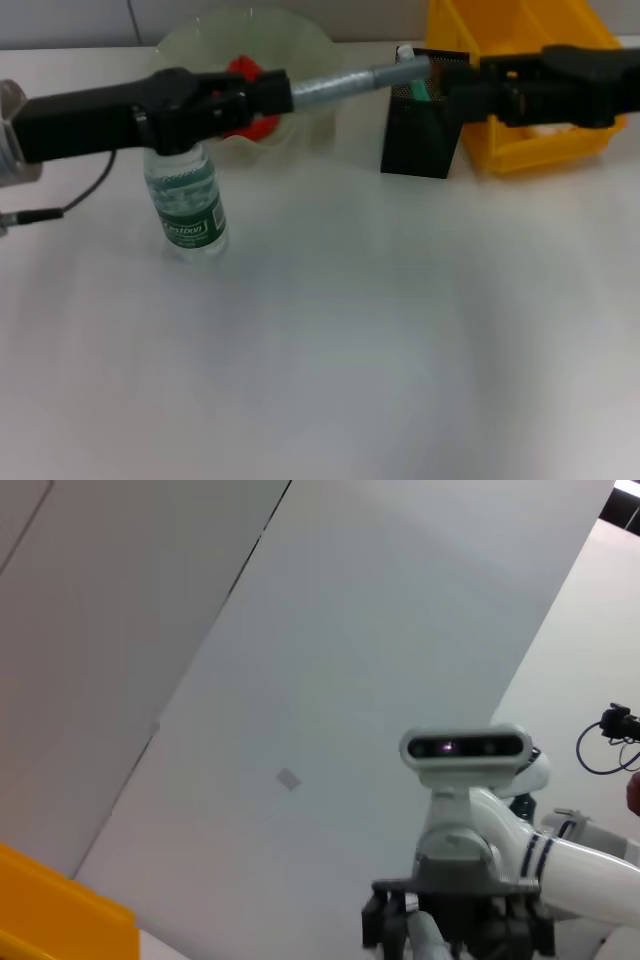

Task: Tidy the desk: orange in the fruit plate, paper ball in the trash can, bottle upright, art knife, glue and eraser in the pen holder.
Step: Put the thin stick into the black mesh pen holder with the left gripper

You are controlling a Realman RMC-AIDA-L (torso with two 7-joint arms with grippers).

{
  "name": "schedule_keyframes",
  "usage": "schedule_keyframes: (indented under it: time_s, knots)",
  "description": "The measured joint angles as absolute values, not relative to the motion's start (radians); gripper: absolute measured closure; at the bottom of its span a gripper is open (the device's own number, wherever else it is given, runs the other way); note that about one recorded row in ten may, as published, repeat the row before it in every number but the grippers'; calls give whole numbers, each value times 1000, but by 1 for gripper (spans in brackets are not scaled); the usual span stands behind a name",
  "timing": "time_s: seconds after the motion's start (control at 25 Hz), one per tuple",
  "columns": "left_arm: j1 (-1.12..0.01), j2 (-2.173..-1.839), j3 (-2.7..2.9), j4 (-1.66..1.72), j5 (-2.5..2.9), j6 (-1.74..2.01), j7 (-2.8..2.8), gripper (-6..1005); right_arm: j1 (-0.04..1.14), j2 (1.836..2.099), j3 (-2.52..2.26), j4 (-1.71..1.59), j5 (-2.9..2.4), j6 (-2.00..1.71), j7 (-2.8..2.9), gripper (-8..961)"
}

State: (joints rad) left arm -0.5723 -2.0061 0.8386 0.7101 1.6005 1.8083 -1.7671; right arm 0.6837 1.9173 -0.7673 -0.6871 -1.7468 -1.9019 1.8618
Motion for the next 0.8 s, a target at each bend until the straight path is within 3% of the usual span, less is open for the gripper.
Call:
schedule_keyframes:
  time_s: [0.36,0.48,0.8]
  knots:
    - [-621,-1965,827,855,1638,1802,-1814,830,529,1914,-776,-795,-1778,-1915,1791,158]
    - [-663,-1970,827,960,1732,1777,-1855,830,476,1923,-778,-836,-1804,-1976,1732,114]
    - [-877,-2005,831,1100,2019,1757,-1939,832,401,1971,-777,-921,-1882,-2048,1664,115]
